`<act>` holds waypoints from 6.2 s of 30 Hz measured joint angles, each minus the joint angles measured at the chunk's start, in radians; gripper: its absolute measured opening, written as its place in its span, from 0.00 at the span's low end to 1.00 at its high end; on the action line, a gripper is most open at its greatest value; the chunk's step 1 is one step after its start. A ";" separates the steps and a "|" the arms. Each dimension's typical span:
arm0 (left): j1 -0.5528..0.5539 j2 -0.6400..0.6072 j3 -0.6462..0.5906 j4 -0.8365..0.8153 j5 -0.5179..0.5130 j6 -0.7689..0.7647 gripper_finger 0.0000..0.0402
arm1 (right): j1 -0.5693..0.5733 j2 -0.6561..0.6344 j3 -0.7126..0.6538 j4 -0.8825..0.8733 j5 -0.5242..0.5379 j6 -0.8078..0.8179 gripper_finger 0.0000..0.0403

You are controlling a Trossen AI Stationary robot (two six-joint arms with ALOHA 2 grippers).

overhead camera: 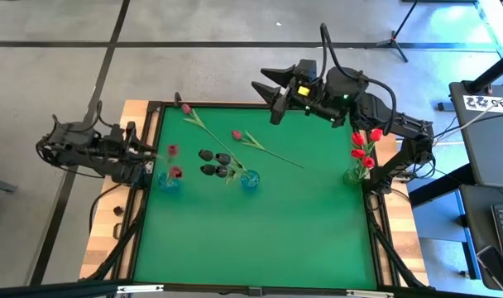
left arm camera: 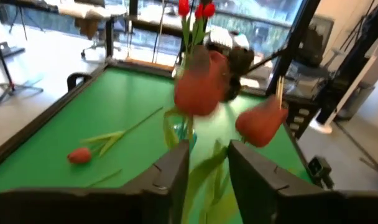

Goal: Sort flowers into vase by color
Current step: Put the red flower into the left blue flower vase

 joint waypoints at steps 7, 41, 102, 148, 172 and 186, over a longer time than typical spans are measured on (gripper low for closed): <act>0.000 0.091 0.108 -0.114 -0.029 -0.014 0.39 | 0.000 0.000 0.000 0.032 -0.037 0.000 0.60; 0.192 0.536 0.219 0.127 -0.781 -0.443 0.40 | 0.025 -0.006 0.000 0.214 -0.217 -0.180 0.60; 1.128 1.525 0.039 0.521 -0.124 -1.207 0.40 | -0.220 -0.155 -0.023 -0.540 -0.155 -0.214 0.60; 0.988 0.631 0.113 0.899 0.090 -0.319 0.00 | -0.264 -0.162 0.235 -0.725 -0.199 -0.313 0.60; 0.989 0.092 0.114 0.594 0.589 -0.018 0.00 | -0.264 -0.077 0.234 -0.396 -0.322 -0.344 0.60; 0.988 0.032 0.207 0.260 0.710 0.102 0.00 | -0.264 -0.015 0.234 -0.217 -0.525 -0.371 0.60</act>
